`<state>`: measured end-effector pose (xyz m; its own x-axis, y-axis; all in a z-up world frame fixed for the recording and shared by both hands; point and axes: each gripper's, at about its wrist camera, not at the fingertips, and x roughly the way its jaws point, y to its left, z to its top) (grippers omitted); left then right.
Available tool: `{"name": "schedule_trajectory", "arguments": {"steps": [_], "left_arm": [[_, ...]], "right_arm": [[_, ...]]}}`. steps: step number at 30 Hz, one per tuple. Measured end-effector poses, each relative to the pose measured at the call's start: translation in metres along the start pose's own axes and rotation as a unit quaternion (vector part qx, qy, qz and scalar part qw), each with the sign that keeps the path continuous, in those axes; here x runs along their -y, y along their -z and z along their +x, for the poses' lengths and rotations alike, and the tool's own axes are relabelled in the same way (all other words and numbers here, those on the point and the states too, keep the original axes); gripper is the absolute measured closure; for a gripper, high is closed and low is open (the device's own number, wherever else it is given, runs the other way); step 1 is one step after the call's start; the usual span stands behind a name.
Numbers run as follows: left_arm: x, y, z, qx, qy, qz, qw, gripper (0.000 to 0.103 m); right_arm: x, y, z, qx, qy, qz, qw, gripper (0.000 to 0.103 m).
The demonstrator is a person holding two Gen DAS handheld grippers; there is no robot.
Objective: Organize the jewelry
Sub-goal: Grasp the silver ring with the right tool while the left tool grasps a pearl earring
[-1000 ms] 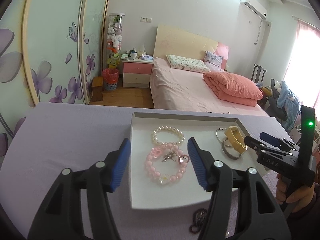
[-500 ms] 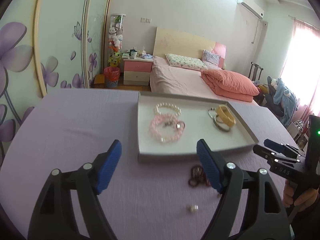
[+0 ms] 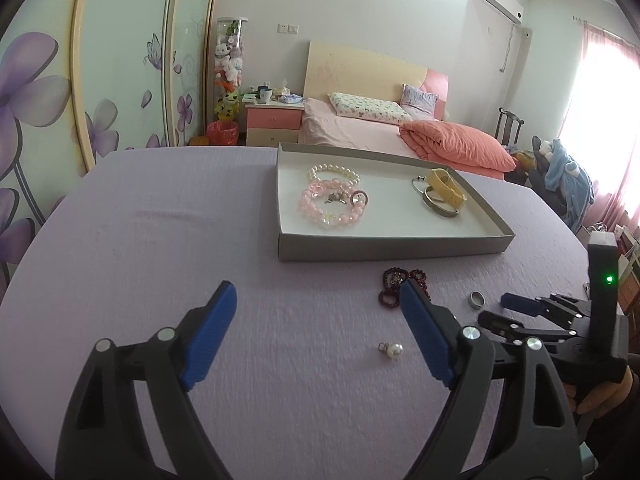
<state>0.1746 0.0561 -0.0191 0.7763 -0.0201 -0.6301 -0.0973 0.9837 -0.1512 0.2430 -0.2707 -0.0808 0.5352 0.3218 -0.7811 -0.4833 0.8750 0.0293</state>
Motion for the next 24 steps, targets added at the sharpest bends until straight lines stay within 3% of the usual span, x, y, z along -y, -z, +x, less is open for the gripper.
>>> {"name": "schedule_trajectory", "arguments": {"steps": [6,14,17,24], "left_arm": [[-0.001,0.004,0.0,-0.004,0.002,-0.002,1.0,0.019],[0.0,0.006,0.001,-0.011,0.003,0.001,0.9999,0.019],[0.003,0.007,0.002,-0.013,0.004,0.003,0.9999,0.019],[0.014,0.015,0.006,-0.028,0.013,0.019,0.9994,0.019]], "right_arm": [[-0.008,-0.008,0.007,-0.001,-0.001,-0.006,1.0,0.064],[-0.009,-0.007,0.005,0.001,-0.002,-0.005,1.0,0.065],[-0.01,-0.008,0.005,0.003,-0.009,-0.013,1.0,0.081],[0.002,-0.008,-0.001,-0.001,0.004,0.01,1.0,0.081]]}}
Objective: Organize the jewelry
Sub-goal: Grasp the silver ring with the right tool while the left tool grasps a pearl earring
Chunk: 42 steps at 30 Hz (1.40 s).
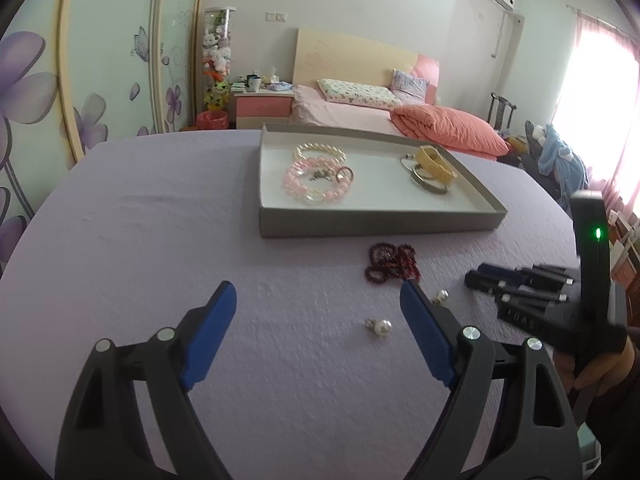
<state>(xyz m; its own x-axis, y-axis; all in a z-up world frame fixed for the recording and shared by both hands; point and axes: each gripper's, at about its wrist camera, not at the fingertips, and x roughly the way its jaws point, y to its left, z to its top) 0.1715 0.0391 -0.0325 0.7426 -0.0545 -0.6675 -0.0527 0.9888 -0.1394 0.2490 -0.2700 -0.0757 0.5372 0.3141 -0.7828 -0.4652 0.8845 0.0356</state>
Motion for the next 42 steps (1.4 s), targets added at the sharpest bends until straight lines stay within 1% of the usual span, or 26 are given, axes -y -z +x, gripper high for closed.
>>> {"name": "schedule_trajectory", "arguments": {"steps": [5,8,14,15,19,22,27,32,33,35,37,38,42], "left_arm": [[0.017,0.009,0.008,-0.02,0.011,0.027,0.9994,0.019],[0.031,0.014,0.011,-0.027,0.015,0.048,0.9984,0.019],[0.044,0.018,0.024,-0.038,0.007,0.059,0.9975,0.02],[0.044,0.018,0.025,-0.039,0.005,0.059,0.9975,0.021],[0.049,0.02,0.035,-0.052,-0.006,0.061,0.9968,0.037],[0.049,0.02,0.041,-0.061,-0.005,0.05,0.9969,0.045],[0.049,0.02,0.046,-0.065,-0.006,0.044,0.9969,0.052],[0.05,0.019,0.052,-0.075,-0.008,0.04,0.9963,0.062],[0.05,0.019,0.054,-0.079,-0.009,0.037,0.9961,0.067],[0.05,0.019,0.055,-0.079,-0.01,0.035,0.9962,0.072],[0.05,0.019,0.056,-0.08,-0.011,0.036,0.9961,0.087],[0.049,0.019,0.057,-0.081,-0.011,0.035,0.996,0.089],[0.047,0.02,0.055,-0.08,-0.006,0.031,0.9963,0.09]], "right_arm": [[0.031,-0.006,-0.012,0.018,0.012,0.041,0.999,0.081],[0.043,-0.011,-0.02,0.029,0.018,0.052,0.998,0.081],[0.048,-0.013,-0.027,0.039,0.016,0.058,0.997,0.081],[0.048,-0.013,-0.027,0.04,0.015,0.059,0.997,0.081],[0.047,-0.011,-0.027,0.039,0.009,0.06,0.997,0.081],[0.045,-0.012,-0.026,0.038,0.005,0.058,0.998,0.081],[0.043,-0.012,-0.027,0.039,0.001,0.056,0.998,0.081],[0.044,-0.011,-0.027,0.04,0.0,0.055,0.998,0.081],[0.044,-0.011,-0.027,0.039,-0.001,0.055,0.998,0.081],[0.043,-0.01,-0.027,0.038,-0.002,0.054,0.998,0.081],[0.043,-0.01,-0.027,0.038,-0.002,0.053,0.998,0.081],[0.043,-0.009,-0.027,0.037,-0.003,0.054,0.998,0.081],[0.043,-0.01,-0.027,0.038,-0.005,0.054,0.998,0.081]]}}
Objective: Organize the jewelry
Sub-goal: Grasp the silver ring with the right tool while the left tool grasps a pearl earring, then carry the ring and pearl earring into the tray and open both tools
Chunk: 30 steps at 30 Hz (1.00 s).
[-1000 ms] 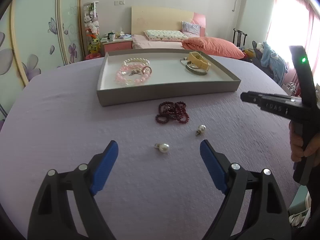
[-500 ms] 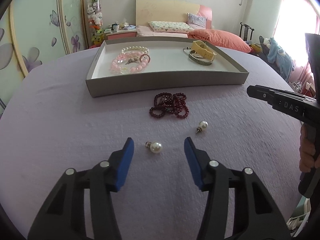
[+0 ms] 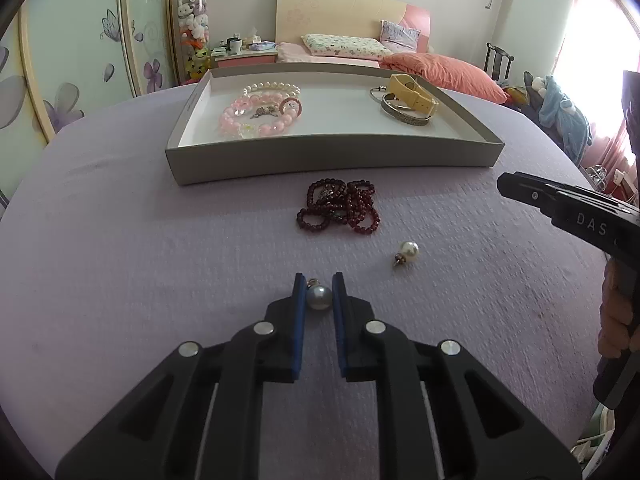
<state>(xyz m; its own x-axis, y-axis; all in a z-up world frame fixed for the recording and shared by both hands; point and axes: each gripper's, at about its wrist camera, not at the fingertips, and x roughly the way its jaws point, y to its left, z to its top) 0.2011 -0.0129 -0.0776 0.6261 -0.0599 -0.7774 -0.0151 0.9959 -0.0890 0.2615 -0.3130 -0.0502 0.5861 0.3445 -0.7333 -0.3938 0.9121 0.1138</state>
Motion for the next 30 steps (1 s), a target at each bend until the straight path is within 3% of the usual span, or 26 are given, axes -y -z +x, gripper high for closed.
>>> {"name": "schedule_trajectory", "arguments": {"steps": [7,19,30], "left_arm": [[-0.004,-0.003,-0.008,0.009,0.001,-0.002,1.0,0.09],[-0.018,-0.038,-0.047,0.073,-0.006,-0.017,0.9971,0.09],[-0.03,-0.099,-0.061,0.13,-0.004,-0.031,0.991,0.09]], "right_arm": [[-0.003,-0.002,-0.003,0.006,-0.004,-0.001,1.0,0.081],[-0.01,-0.019,-0.015,0.039,0.0,-0.02,0.999,0.081],[-0.01,-0.074,-0.031,0.101,0.005,-0.018,0.995,0.081]]}}
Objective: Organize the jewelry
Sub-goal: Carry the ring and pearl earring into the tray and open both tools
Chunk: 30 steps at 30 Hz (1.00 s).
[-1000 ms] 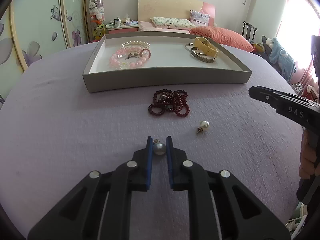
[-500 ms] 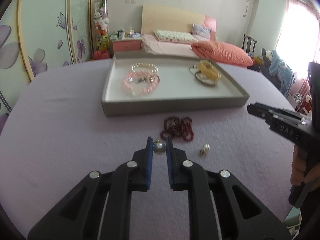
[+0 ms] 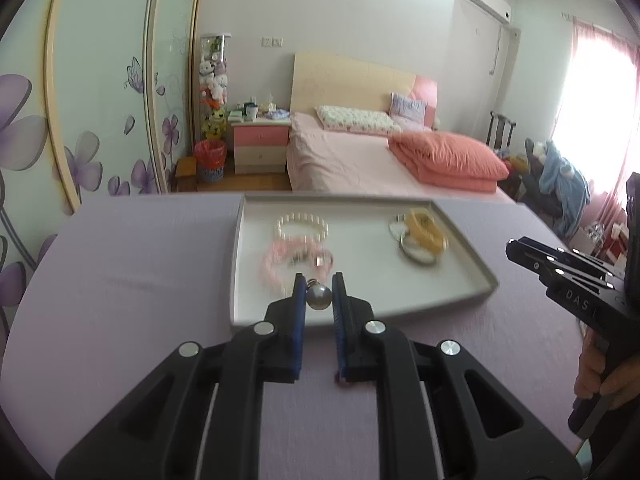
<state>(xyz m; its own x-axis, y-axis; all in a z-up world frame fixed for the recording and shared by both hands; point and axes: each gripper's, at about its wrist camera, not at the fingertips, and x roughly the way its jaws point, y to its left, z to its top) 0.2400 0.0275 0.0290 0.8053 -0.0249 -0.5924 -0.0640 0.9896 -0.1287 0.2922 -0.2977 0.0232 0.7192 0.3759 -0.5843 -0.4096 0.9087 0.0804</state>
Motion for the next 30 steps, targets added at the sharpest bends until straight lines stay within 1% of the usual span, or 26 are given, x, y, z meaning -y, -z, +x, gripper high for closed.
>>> {"name": "schedule_trajectory", "arguments": {"steps": [4,9,12,18,21,30], "left_arm": [[-0.004,-0.023,0.016,0.012,0.001,-0.011,0.9999,0.09],[-0.003,-0.041,0.038,0.016,-0.001,-0.012,0.9998,0.09],[-0.002,-0.047,0.05,0.016,0.002,-0.013,0.9998,0.09],[-0.006,-0.053,0.074,0.003,0.003,-0.017,0.9998,0.09],[-0.007,-0.052,0.084,-0.005,0.004,-0.019,0.9998,0.09],[-0.004,-0.048,0.102,-0.016,0.006,-0.014,0.9998,0.09]], "right_arm": [[0.0,-0.021,0.012,0.019,-0.002,0.01,1.0,0.081],[-0.005,-0.031,0.038,0.025,-0.003,0.007,1.0,0.081],[-0.005,-0.028,0.052,0.017,-0.001,0.002,1.0,0.081],[-0.005,-0.013,0.089,-0.022,0.004,-0.006,1.0,0.081],[-0.005,-0.007,0.101,-0.035,0.004,-0.005,0.999,0.081],[-0.007,-0.004,0.113,-0.046,0.001,-0.008,0.999,0.081]]}}
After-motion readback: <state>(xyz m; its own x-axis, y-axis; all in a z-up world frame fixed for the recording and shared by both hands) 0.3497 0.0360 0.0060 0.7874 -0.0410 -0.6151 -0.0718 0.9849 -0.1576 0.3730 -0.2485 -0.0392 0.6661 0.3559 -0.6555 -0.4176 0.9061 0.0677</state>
